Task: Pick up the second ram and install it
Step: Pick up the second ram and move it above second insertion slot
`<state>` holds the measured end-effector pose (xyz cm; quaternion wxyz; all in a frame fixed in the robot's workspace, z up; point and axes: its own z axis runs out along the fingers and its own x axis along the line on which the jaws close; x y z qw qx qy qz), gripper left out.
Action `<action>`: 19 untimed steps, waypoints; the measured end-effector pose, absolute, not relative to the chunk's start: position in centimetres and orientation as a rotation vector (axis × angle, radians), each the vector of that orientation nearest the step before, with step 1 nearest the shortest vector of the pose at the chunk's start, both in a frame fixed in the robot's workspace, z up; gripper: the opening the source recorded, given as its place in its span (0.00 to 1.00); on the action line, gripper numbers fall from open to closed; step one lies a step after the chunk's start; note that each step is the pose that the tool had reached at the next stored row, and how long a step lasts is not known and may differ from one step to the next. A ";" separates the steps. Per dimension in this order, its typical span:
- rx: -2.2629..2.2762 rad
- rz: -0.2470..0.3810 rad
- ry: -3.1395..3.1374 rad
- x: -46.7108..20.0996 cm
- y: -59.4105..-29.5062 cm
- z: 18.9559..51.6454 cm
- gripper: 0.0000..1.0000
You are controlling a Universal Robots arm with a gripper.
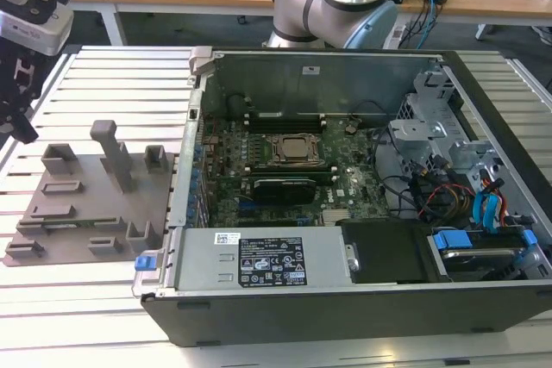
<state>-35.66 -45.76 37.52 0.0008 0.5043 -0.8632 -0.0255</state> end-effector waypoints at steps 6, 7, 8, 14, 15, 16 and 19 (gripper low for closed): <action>1.706 -0.080 -2.632 -35.7 -45.8 37.5 0.10; 1.741 -0.080 -2.609 -35.7 -45.8 37.5 0.10; 1.777 -0.080 -2.583 -35.7 -45.8 37.5 0.10; 1.834 -0.079 -2.541 -35.7 -45.8 37.5 0.10; 1.847 -0.079 -2.532 -35.7 -45.8 37.5 0.10; 1.860 -0.079 -2.522 -35.7 -45.8 37.5 0.10; 1.891 -0.079 -2.498 -35.7 -45.8 37.5 0.10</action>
